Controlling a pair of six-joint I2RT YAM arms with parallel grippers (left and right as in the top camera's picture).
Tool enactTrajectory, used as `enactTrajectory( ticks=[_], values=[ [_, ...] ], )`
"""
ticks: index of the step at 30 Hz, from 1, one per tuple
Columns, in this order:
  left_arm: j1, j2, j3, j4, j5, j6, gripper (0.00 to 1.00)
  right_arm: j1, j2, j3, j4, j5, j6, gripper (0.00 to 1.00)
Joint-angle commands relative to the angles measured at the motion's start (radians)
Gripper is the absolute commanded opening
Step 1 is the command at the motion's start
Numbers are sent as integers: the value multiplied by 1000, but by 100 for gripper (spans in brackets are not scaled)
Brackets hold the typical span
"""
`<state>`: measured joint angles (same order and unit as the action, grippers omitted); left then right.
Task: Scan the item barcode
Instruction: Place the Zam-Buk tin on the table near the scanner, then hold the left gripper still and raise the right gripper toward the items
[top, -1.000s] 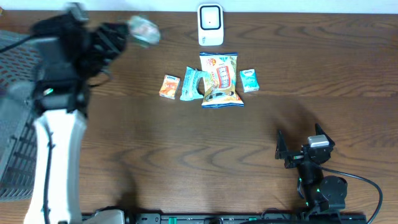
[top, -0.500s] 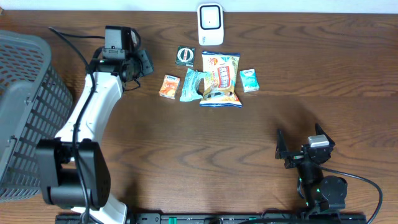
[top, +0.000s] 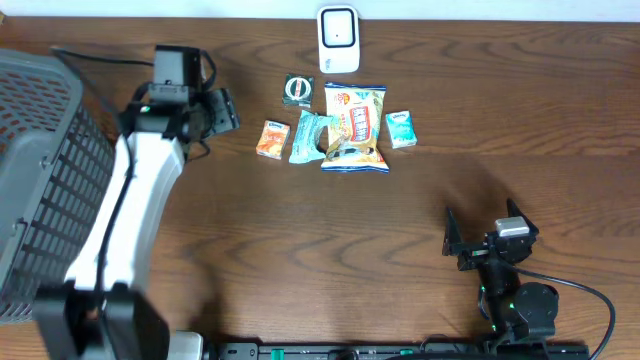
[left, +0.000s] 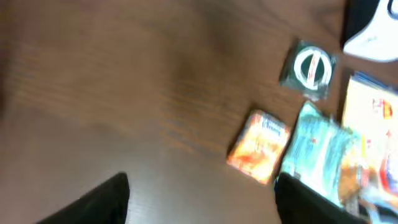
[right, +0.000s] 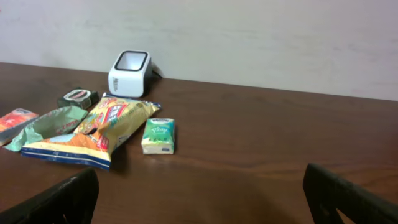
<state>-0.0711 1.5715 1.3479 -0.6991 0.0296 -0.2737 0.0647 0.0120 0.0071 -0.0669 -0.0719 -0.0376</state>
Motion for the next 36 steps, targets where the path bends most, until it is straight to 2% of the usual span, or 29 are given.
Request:
enactTrajectory(
  ticks=[1, 6, 12, 25, 36],
  values=[
    [0, -72, 4, -98, -24, 15, 87, -5, -5, -2, -4, -2, -8, 99],
    [0, -84, 4, -205, -23, 15, 98, -5, -5, -2, -4, -2, -8, 99],
    [0, -82, 4, -273, -23, 15, 98, -5, -5, -2, -4, -2, -8, 99],
    [0, -82, 4, -272, -23, 15, 98, -5, -5, -2, 5, -5, -8, 99],
    [0, -82, 4, -272, -23, 15, 98, -5, -5, -2, 255, -384, -8, 99]
  ],
)
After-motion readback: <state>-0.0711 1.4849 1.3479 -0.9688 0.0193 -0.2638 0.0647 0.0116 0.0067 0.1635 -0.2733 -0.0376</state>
